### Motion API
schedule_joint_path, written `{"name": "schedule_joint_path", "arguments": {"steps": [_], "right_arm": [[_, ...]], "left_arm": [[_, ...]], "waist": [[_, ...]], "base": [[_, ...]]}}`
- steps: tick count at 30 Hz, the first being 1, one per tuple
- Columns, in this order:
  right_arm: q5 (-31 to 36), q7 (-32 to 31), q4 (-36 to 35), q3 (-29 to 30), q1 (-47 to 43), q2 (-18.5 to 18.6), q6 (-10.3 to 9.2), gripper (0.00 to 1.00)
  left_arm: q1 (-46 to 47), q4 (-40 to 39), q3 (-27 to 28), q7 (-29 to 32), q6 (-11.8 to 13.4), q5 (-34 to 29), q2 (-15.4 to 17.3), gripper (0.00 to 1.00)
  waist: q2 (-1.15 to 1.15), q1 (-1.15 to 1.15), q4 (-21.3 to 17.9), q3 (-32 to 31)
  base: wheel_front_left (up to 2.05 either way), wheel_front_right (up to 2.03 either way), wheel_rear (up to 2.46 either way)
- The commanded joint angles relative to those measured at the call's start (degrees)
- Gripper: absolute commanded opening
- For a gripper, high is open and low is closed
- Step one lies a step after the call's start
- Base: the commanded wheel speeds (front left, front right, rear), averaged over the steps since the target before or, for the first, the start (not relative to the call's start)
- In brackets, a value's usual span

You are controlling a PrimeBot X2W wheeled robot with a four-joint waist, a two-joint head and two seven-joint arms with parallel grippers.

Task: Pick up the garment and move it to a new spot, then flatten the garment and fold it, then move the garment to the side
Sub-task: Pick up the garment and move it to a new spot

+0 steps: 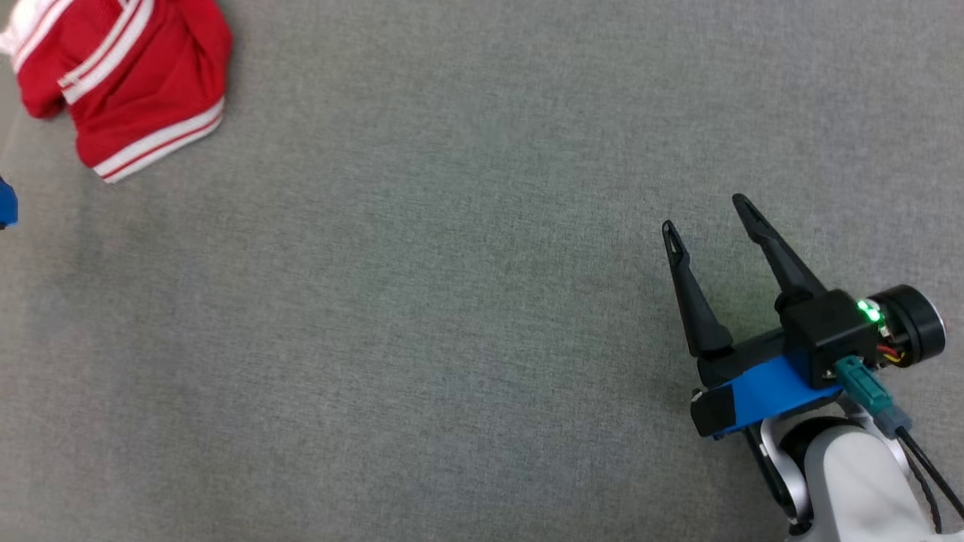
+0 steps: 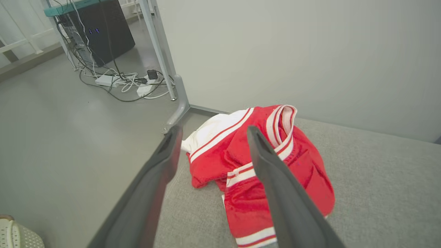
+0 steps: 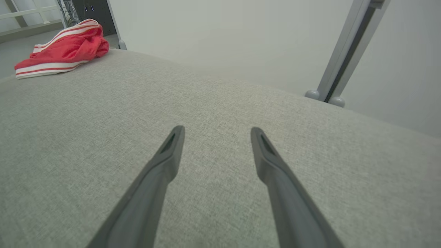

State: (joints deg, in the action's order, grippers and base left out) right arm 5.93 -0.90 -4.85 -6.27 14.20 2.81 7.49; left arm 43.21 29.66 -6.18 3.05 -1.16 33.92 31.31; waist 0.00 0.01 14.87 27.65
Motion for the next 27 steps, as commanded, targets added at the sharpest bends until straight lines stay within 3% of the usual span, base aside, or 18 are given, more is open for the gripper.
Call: {"name": "schedule_joint_path", "arguments": {"steps": [1, 9, 15, 19, 20, 21, 22, 27], "right_arm": [[1.1, -1.1, -1.7, -0.7, 0.4, 0.2, 0.01, 1.00], [3.8, -3.5, -7.8, -0.1, -0.2, 0.2, 0.01, 1.00], [3.3, -3.5, -9.2, -0.3, -0.3, 0.2, 0.01, 1.00], [2.9, -3.3, -9.2, -0.6, 0.1, 0.2, 0.01, 1.00], [2.8, -3.2, -9.1, -0.6, 0.3, 0.2, 0.01, 1.00], [2.6, -3.0, -9.0, -0.6, 0.5, 0.2, 0.01, 1.00], [2.5, -2.9, -8.9, -0.5, 0.7, 0.2, 0.01, 1.00], [1.7, -1.7, -7.4, -0.3, 1.2, 0.2, 0.01, 1.00]], "left_arm": [[2.1, 4.5, -0.5, 0.3, -1.2, 0.4, -0.1, 1.00], [6.8, 18.2, -3.0, 1.0, -5.6, 3.5, -3.0, 1.00], [9.4, 23.8, -5.8, 4.4, -6.4, 6.4, -4.0, 1.00], [9.0, 22.9, -9.7, 9.0, -6.5, 10.5, -5.2, 0.96], [8.8, 22.3, -10.5, 9.4, -6.5, 11.5, -5.0, 0.47], [8.6, 21.7, -11.2, 9.2, -6.5, 12.4, -4.7, 0.05], [8.6, 21.1, -11.9, 8.8, -6.5, 12.9, -4.1, 0.00], [9.4, 19.3, -14.6, 5.7, -6.3, 14.8, -0.1, 0.00]], "waist": [[0.00, -0.01, -0.3, 2.1], [0.00, -0.01, -1.8, 8.0], [0.00, -0.01, -2.2, 9.7], [0.00, -0.01, -2.5, 10.0], [0.00, -0.01, -2.6, 10.0], [0.00, -0.01, -2.7, 9.9], [0.00, -0.01, -2.7, 9.8], [0.00, -0.01, -3.0, 8.0]], "base": [[0.00, 0.00, 0.00], [0.00, 0.00, 0.00], [0.00, 0.00, 0.00], [0.00, 0.00, 0.00], [0.00, 0.00, 0.00], [0.00, 0.00, 0.00], [0.00, 0.00, 0.00], [0.00, 0.00, 0.00]]}}
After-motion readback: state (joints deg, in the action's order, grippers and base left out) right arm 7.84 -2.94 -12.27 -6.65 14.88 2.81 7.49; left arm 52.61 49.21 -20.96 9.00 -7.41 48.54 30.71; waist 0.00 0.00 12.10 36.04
